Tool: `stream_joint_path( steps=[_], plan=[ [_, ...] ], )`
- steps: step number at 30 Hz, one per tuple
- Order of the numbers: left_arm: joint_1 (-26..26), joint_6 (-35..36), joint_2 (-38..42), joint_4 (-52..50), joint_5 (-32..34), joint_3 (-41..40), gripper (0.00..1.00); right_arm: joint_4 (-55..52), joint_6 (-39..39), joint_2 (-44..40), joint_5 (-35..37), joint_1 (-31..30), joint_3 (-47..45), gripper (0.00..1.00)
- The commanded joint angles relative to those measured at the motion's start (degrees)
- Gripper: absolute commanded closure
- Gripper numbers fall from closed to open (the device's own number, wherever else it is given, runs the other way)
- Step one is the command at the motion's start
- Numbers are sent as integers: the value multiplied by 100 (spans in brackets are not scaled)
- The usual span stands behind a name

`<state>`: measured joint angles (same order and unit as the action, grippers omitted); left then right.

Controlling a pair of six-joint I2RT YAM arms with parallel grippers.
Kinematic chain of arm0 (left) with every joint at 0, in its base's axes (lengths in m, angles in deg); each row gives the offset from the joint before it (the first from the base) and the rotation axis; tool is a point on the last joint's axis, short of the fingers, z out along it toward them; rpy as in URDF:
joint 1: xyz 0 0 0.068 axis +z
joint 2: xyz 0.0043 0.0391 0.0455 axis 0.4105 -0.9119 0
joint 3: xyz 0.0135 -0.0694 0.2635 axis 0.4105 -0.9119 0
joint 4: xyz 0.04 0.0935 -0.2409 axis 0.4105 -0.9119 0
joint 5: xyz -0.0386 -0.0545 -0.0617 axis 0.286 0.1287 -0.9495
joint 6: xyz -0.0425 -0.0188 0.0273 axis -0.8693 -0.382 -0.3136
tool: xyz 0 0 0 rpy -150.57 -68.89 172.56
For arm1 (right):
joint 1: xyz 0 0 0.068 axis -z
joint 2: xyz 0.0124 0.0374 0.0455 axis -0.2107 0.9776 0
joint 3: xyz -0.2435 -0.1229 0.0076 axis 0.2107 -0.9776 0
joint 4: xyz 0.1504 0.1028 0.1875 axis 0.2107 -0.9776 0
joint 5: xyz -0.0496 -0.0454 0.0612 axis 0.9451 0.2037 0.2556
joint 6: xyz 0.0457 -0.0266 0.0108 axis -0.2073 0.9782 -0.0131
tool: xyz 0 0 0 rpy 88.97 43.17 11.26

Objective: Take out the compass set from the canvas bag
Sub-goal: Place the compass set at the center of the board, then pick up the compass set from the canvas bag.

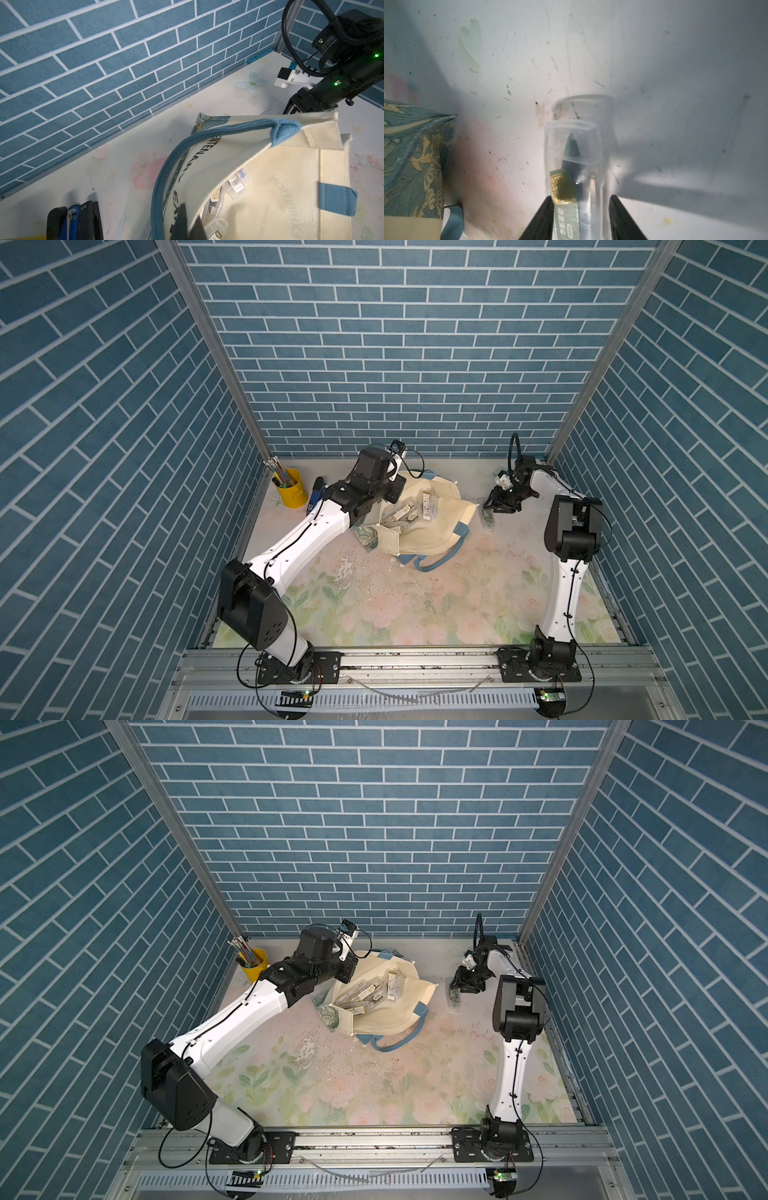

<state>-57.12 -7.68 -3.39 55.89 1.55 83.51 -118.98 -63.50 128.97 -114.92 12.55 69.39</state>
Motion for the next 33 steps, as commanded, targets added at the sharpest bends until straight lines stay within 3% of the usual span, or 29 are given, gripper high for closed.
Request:
stream_joint_path(
  steps=[1, 9, 12, 18, 23, 27, 31, 33],
  plan=[
    [45, -30, 208, 430, -29, 13, 100, -151, 143, -5, 100, -5, 107, 53],
    [45, -28, 219, 398, -51, 11, 100, -190, 91, -559, 345, -15, 66, 53],
    [41, -32, 217, 361, -56, 32, 100, -62, -63, -1403, 479, -37, -309, 54],
    [36, -31, 208, 273, -112, 97, 100, 524, -374, -3454, 1010, -481, -1940, 57],
    [9, -45, 200, 241, -103, 122, 100, 687, -658, -4868, 1625, -1450, -2692, 61],
    [-15, -67, 193, 197, -82, 174, 100, 1257, -967, -5627, 2204, -2606, -3052, 70],
    [-17, -86, 173, 197, -55, 206, 100, 2227, -967, -5453, 3166, -4120, -3410, 74],
    [-17, -111, 164, 184, -80, 237, 100, 2697, -880, -5145, 3318, -4474, -3526, 75]
  ],
)
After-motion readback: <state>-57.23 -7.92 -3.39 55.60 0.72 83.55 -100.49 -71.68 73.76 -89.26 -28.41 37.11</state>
